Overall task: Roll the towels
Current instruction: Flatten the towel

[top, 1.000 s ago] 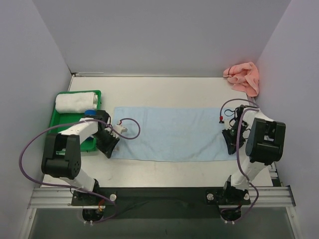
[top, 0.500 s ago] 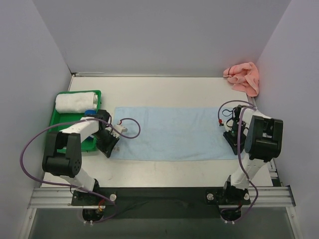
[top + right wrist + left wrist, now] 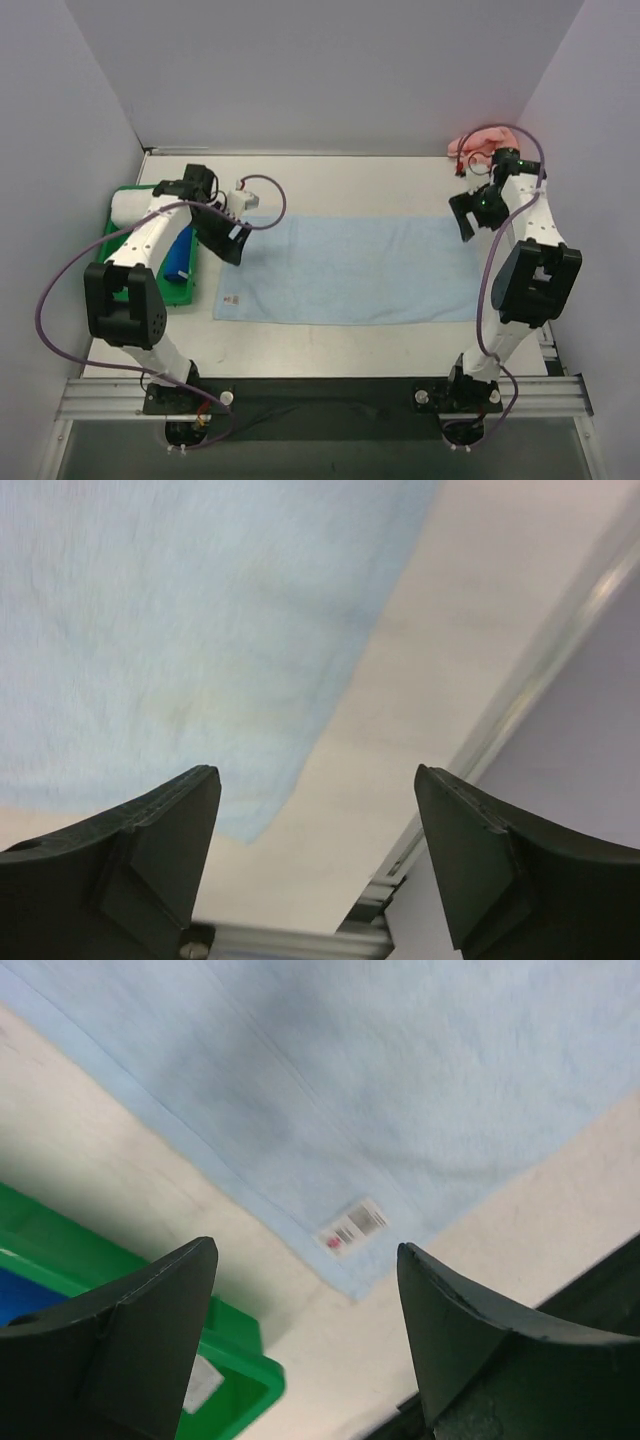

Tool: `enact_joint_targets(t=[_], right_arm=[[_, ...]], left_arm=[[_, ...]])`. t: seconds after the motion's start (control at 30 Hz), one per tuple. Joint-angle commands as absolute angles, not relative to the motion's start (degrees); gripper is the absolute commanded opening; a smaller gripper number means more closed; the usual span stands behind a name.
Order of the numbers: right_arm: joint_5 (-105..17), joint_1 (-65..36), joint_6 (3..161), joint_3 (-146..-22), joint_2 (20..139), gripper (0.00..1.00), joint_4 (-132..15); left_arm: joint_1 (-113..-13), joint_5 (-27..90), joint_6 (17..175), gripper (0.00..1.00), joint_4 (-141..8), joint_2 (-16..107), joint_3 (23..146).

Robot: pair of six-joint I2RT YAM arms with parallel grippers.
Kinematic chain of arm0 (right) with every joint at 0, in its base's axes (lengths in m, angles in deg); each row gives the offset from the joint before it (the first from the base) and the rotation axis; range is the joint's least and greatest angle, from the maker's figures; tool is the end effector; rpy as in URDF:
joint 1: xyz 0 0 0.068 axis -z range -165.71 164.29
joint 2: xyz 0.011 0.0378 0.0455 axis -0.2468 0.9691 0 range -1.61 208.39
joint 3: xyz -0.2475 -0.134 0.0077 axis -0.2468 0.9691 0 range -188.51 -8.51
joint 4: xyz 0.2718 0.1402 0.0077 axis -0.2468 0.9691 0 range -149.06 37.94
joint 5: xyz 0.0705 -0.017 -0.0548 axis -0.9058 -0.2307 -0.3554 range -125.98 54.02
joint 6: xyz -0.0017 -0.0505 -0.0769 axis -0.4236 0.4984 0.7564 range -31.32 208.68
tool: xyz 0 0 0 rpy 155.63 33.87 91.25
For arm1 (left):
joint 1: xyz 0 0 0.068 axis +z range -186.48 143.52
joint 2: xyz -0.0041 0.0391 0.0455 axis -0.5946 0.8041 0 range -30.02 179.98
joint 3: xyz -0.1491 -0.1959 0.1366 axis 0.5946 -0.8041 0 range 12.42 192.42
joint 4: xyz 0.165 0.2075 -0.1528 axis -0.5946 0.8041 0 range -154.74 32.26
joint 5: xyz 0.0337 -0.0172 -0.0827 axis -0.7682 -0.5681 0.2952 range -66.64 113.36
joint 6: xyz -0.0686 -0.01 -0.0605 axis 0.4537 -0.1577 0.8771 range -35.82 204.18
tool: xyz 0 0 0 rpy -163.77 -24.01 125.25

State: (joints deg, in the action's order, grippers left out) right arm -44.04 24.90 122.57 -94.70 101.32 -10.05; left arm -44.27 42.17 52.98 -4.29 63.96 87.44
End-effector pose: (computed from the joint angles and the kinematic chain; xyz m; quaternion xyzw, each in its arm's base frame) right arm 0.4365 -0.0699 0.2108 -0.2112 0.9522 -0.0157 0.2199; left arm 0.3557 -0.0757 0.1981 0.3421 0.9210 -0.1408 0.1222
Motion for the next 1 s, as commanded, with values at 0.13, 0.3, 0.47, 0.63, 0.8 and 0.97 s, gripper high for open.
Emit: enact_joint_targets(t=[0.13, 0.3, 0.47, 0.63, 0.8, 0.97], right_arm=[[-47.41, 26.59, 113.65, -118.18, 118.06, 0.66, -7.47], [-46.98, 26.50, 110.22, -128.81, 127.31, 0.53, -7.65], [-45.92, 26.59, 108.11, -133.22, 134.79, 0.50, -9.66], [-44.33, 26.50, 107.23, -134.37, 137.95, 0.50, -12.74], [-45.91, 26.50, 106.09, -134.81, 139.28, 0.47, -13.62], [-47.59, 26.41, 105.91, -134.37, 139.98, 0.43, -13.45]], left_arm=[[-43.34, 44.99, 56.84, 0.82, -6.73, 78.95, 112.30], [-41.32, 46.74, 58.60, 0.78, -6.73, 89.59, 124.02], [-40.79, 47.01, 59.22, 0.78, -6.82, 94.52, 128.87], [-40.61, 46.75, 59.66, 0.78, -7.34, 95.58, 128.17], [-39.56, 47.79, 60.01, 0.78, -7.78, 97.33, 127.82], [-38.68, 48.68, 61.06, 0.78, -7.78, 99.62, 129.22]])
